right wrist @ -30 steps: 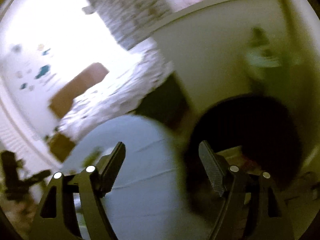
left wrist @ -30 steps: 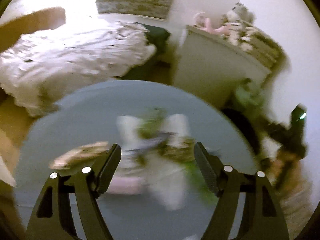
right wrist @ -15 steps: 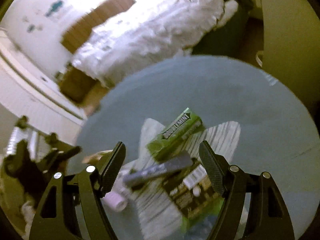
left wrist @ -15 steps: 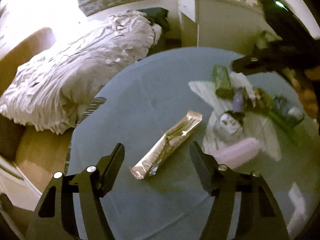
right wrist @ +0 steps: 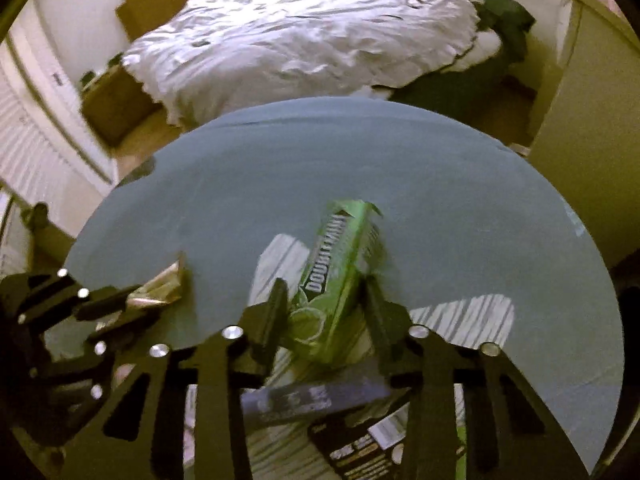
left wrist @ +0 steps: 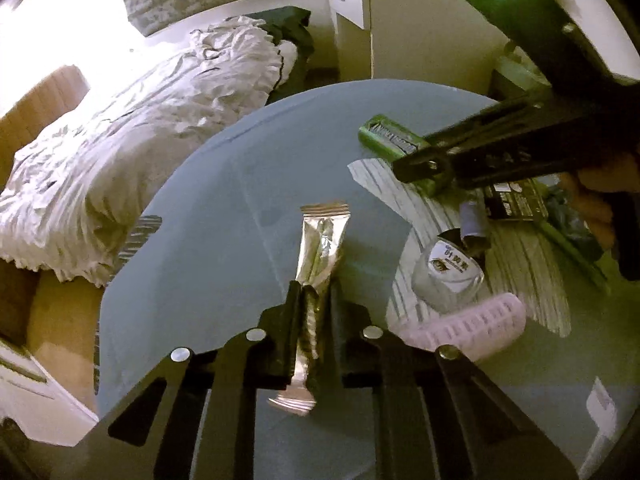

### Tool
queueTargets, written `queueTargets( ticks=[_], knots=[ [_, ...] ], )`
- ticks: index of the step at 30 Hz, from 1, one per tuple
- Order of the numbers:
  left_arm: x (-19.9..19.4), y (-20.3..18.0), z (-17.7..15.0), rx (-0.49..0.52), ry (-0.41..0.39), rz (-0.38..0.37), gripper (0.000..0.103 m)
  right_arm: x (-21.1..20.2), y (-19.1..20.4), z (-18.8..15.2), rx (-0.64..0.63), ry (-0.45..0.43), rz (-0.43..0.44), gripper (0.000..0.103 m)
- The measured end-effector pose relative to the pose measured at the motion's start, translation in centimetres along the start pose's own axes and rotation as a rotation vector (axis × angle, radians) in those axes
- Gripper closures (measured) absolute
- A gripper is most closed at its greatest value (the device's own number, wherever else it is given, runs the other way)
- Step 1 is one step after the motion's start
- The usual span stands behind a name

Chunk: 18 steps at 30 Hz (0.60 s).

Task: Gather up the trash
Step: 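Grasp the gold foil wrapper with the left tool while the right grasps the green Doublemint gum pack, then carry the foil wrapper and gum pack over the black bin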

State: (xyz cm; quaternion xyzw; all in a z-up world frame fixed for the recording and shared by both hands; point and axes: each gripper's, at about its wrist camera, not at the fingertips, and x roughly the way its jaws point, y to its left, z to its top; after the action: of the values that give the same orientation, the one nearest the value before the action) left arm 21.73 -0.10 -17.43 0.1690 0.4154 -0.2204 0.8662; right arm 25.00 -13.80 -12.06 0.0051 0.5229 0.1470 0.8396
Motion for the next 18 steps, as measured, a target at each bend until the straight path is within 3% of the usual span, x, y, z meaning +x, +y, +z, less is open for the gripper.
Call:
queueTargets(
  ticks=[4, 5, 6, 10, 18],
  knots=[
    [-1.0, 0.9, -0.3, -0.11, -0.035, -0.047, 0.092, -2.2, -1.1, -1.1, 0.051, -0.081, 0.183, 0.073],
    [-1.7, 1.1, -0.4, -0.143, -0.053, -0.064, 0.092, -3.3, -1.6, -1.5, 0.062, -0.113, 0.212, 0.08],
    [-2.3, 1.3, -0.3, -0.165, -0.068, -0.078, 0.092, -4.5, -2.0, -1.9, 0.07, -0.147, 0.234, 0.08],
    [-5.2, 0.6, 0.4, -0.218, -0.14, -0.128, 0.092, -8.6, -3.9, -3.4, 0.088, -0.26, 0.265, 0.08],
    [-8.1, -5.0, 4.3, -0.187, -0.211, -0.242, 0.091, -15.5, -8.3, -6.4, 0.127, -0.416, 0.253, 0.08]
  ],
)
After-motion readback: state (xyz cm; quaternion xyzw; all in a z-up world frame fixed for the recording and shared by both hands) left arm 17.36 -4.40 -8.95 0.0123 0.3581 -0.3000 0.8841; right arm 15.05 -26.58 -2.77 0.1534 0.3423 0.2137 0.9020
